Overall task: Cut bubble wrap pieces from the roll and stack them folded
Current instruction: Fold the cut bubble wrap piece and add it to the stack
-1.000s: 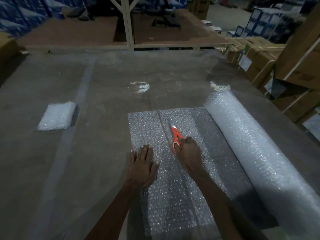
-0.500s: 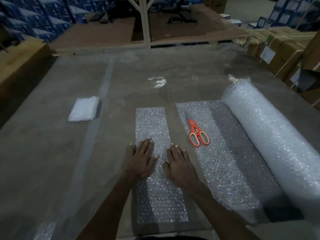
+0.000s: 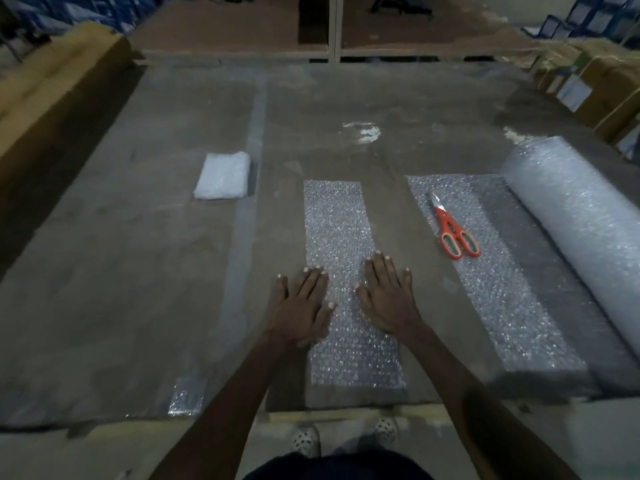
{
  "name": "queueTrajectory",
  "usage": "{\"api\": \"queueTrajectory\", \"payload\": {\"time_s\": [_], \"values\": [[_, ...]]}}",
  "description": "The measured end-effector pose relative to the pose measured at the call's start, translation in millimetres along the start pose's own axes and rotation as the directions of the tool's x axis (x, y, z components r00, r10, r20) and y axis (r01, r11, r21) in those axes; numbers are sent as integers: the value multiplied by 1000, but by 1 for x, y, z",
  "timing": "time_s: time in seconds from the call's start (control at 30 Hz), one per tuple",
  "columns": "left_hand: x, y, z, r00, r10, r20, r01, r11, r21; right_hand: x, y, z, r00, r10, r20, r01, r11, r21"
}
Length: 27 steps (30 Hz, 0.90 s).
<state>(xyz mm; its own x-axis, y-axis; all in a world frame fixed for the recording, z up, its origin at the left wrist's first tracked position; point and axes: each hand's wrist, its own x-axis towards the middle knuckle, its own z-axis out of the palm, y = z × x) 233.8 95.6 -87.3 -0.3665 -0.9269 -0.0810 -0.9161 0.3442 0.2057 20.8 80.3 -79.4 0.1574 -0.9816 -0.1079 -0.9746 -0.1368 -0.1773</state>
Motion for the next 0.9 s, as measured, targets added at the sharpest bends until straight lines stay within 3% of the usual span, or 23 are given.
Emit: {"api": "queueTrajectory", "payload": {"time_s": [0.13,0.27,0.43,0.53,0.73,0.9], "values": [[-1,-1,0,1000,10,-12,-10,1000,-2,-7,-1,-12,999,17,-46,-9,988,155],[-1,-4,5,1000,12,-13,-12,1000,8,-37,-1,-12,960,-105,-261,177,947,267],[0,-5,10,999,2,-33,-2,1000,8,-80,4,-2,889,-307,-340,408,867,286],[-2,-4,8,999,2,-44,-1,1000,22,-101,16,2,848,-413,-331,508,810,291],[-8,0,2,994,-7,-107,9,1000,21,-117,35,-1,833,-508,-219,551,791,264],[-21,9,1,987,-23,-158,14,998,-59,-111,31,1,793,-549,-265,602,773,201]]}}
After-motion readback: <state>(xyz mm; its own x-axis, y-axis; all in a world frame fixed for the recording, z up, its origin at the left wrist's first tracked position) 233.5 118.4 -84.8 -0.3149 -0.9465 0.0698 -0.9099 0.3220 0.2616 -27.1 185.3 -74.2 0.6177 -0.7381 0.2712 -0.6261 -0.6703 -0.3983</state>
